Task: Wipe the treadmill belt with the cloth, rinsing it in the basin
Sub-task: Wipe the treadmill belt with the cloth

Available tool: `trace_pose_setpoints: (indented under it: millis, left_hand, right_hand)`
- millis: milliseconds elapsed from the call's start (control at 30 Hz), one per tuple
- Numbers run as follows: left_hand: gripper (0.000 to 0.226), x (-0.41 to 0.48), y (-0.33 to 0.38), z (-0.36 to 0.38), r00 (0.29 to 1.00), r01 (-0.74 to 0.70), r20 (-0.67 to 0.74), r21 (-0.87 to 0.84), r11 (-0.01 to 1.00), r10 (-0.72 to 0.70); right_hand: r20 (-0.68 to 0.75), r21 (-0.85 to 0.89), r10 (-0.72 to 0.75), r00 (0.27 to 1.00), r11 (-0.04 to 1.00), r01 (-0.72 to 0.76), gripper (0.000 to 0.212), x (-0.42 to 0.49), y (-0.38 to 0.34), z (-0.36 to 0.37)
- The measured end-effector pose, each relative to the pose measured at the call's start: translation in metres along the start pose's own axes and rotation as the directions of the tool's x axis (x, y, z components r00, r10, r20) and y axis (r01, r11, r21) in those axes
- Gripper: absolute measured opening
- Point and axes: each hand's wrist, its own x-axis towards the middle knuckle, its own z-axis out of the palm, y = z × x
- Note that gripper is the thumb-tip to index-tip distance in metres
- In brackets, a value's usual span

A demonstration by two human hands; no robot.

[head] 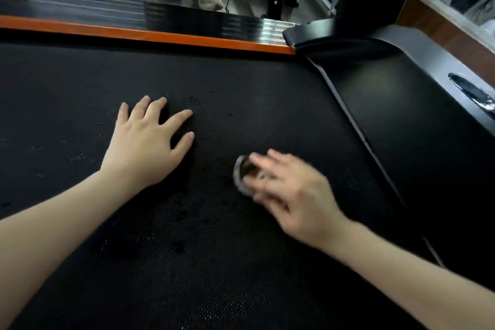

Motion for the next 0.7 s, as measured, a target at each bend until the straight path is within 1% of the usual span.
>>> trace_pose_setpoints:
  millis: [33, 67, 100, 133, 167, 200, 233, 267, 300, 333, 367, 400, 433, 467, 500, 533, 567, 600, 633, 667, 700]
  left_hand:
    - [0.071, 0.0, 0.0, 0.0, 1.0, -0.001, -0.005, -0.002, 1.0, 0.001]
    - [0.072, -0.001, 0.0, 0.001, 1.0, 0.0, -0.011, -0.005, 1.0, 0.0]
    - [0.072, -0.001, 0.0, 0.001, 1.0, 0.001, -0.016, -0.006, 1.0, -0.001]
    - [0.072, -0.001, -0.001, 0.001, 1.0, 0.004, -0.02, -0.007, 1.0, -0.004]
    - [0.072, 0.0, -0.001, 0.001, 1.0, 0.004, -0.02, -0.012, 1.0, -0.005]
    - [0.072, -0.001, 0.0, 0.001, 1.0, 0.003, -0.019, -0.014, 1.0, -0.003]
    - [0.072, -0.001, 0.0, 0.001, 1.0, 0.002, -0.019, -0.013, 1.0, -0.002]
    - [0.072, -0.001, 0.001, 0.001, 1.0, 0.003, -0.021, -0.013, 1.0, -0.003]
    - [0.072, -0.001, 0.001, 0.001, 1.0, 0.007, -0.025, -0.017, 1.0, -0.007]
    - [0.07, -0.001, 0.001, 0.0, 1.0, 0.009, -0.027, -0.023, 1.0, -0.01]
    - [0.068, -0.002, 0.001, -0.001, 1.0, 0.008, -0.022, -0.027, 1.0, -0.009]
    - [0.067, -0.002, 0.002, -0.001, 1.0, 0.007, -0.015, -0.029, 1.0, -0.007]
    - [0.066, -0.001, 0.002, -0.001, 1.0, 0.008, -0.012, -0.03, 1.0, -0.008]
    - [0.066, -0.002, 0.001, -0.002, 1.0, 0.011, -0.012, -0.03, 0.999, -0.011]
    - [0.066, -0.002, 0.001, -0.002, 1.0, 0.011, -0.013, -0.029, 1.0, -0.011]
    - [0.066, -0.004, 0.001, -0.001, 1.0, 0.008, -0.016, -0.029, 1.0, -0.009]
    - [0.067, -0.003, 0.0, -0.001, 1.0, 0.008, -0.022, -0.036, 0.999, -0.009]
    - [0.068, -0.002, -0.001, -0.001, 1.0, 0.01, -0.028, -0.045, 0.999, -0.011]
    - [0.068, -0.002, 0.0, -0.001, 1.0, 0.009, -0.029, -0.053, 0.999, -0.01]
    - [0.069, -0.003, 0.0, -0.001, 1.0, 0.006, -0.029, -0.054, 0.999, -0.008]
    - [0.069, -0.003, 0.0, -0.001, 0.999, 0.007, -0.03, -0.057, 0.998, -0.009]
  right_hand:
    - [0.032, 0.044, -0.096, 0.995, 0.995, 0.095, 0.029, -0.007, -0.008, -0.001]
    - [0.066, 0.077, -0.156, 0.985, 0.985, 0.151, 0.029, -0.004, -0.003, -0.004]
    - [0.075, 0.079, -0.178, 0.981, 0.982, 0.172, 0.028, 0.005, 0.01, -0.003]
    - [0.066, 0.05, -0.137, 0.988, 0.99, 0.134, 0.029, 0.019, 0.027, 0.0]
    - [0.04, 0.01, -0.026, 0.999, 1.0, 0.026, 0.031, 0.038, 0.049, 0.003]
    - [0.005, -0.029, 0.131, 0.991, 0.991, -0.13, 0.031, 0.057, 0.072, 0.003]
    - [-0.033, -0.069, 0.307, 0.951, 0.949, -0.308, 0.03, 0.074, 0.094, 0.003]
    - [-0.065, -0.095, 0.468, 0.881, 0.876, -0.472, 0.029, 0.089, 0.108, 0.004]
    - [-0.083, -0.127, 0.548, 0.832, 0.823, -0.554, 0.029, 0.1, 0.111, 0.005]
    - [-0.073, -0.16, 0.567, 0.821, 0.806, -0.57, 0.029, 0.109, 0.105, 0.007]
    - [-0.056, -0.165, 0.552, 0.832, 0.817, -0.553, 0.028, 0.112, 0.09, 0.01]
    - [-0.056, -0.142, 0.467, 0.882, 0.871, -0.47, 0.026, 0.108, 0.069, 0.015]
    - [-0.059, -0.089, 0.334, 0.941, 0.937, -0.338, 0.025, 0.098, 0.046, 0.022]
    - [-0.044, -0.042, 0.197, 0.979, 0.979, -0.199, 0.026, 0.085, 0.026, 0.028]
    - [-0.019, -0.004, 0.089, 0.996, 0.996, -0.089, 0.028, 0.075, 0.015, 0.029]
    - [0.024, 0.014, 0.022, 0.999, 1.0, -0.022, 0.03, 0.073, 0.018, 0.026]
    - [0.06, 0.012, 0.03, 0.998, 0.999, -0.031, 0.03, 0.079, 0.033, 0.022]
    - [0.058, -0.017, 0.096, 0.994, 0.995, -0.095, 0.028, 0.091, 0.054, 0.019]
    - [0.032, -0.062, 0.227, 0.973, 0.972, -0.225, 0.027, 0.103, 0.077, 0.016]
    - [-0.008, -0.101, 0.391, 0.92, 0.915, -0.39, 0.028, 0.115, 0.099, 0.013]
    - [-0.043, -0.114, 0.535, 0.844, 0.836, -0.536, 0.029, 0.124, 0.113, 0.009]
